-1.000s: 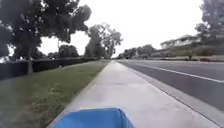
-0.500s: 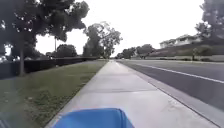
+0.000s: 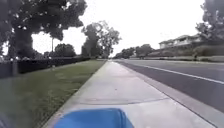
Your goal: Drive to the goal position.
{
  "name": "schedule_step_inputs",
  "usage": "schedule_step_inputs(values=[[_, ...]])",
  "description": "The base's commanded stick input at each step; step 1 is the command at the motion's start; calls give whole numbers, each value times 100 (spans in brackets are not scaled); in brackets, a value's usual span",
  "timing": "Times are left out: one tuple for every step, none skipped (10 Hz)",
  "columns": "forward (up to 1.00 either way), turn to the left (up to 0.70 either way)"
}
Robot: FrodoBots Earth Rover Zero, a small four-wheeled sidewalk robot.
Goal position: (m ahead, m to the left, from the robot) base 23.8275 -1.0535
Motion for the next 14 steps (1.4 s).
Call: schedule_step_inputs(values=[[100,27],[100,27],[100,0],[100,0],[100,0],[100,0],[100,0],[100,0],[100,0],[100,0],[100,0],[100,0],[100,0],[100,0]])
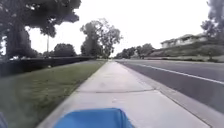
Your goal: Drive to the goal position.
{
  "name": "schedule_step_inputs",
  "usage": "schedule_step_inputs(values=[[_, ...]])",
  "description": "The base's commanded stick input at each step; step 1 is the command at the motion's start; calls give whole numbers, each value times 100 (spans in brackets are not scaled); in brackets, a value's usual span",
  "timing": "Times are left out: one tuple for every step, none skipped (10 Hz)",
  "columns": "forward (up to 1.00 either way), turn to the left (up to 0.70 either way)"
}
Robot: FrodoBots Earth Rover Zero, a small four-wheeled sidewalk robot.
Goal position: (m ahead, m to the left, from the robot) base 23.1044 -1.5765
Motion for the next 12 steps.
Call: schedule_step_inputs(values=[[100,0],[100,0],[100,0],[100,0],[100,0],[100,0],[100,0],[100,0],[100,12],[100,27],[100,27],[100,27]])
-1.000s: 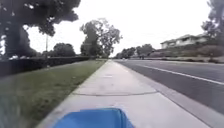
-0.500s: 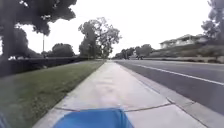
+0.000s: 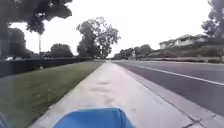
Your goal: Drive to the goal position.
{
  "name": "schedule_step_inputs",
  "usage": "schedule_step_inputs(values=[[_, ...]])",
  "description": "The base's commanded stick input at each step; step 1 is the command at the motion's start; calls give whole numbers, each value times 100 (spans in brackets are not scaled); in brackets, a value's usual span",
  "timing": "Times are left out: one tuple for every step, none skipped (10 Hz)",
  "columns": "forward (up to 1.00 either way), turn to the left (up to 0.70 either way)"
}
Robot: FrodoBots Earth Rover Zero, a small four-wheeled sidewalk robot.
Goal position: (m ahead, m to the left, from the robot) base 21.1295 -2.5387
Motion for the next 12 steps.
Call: schedule_step_inputs(values=[[100,27],[100,27],[100,0],[100,0],[100,0],[100,0],[100,0],[100,0],[100,0],[100,0],[100,0],[100,0]])
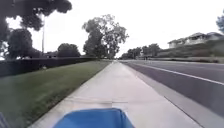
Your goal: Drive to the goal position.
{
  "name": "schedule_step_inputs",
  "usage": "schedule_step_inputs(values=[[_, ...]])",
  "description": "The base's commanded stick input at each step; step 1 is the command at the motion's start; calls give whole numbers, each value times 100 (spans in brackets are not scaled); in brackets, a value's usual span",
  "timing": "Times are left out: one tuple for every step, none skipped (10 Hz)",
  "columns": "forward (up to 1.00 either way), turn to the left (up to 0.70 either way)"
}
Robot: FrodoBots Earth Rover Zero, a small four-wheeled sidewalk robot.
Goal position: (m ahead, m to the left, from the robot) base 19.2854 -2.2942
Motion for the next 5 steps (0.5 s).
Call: schedule_step_inputs(values=[[100,0],[100,0],[100,0],[100,0],[100,0]])
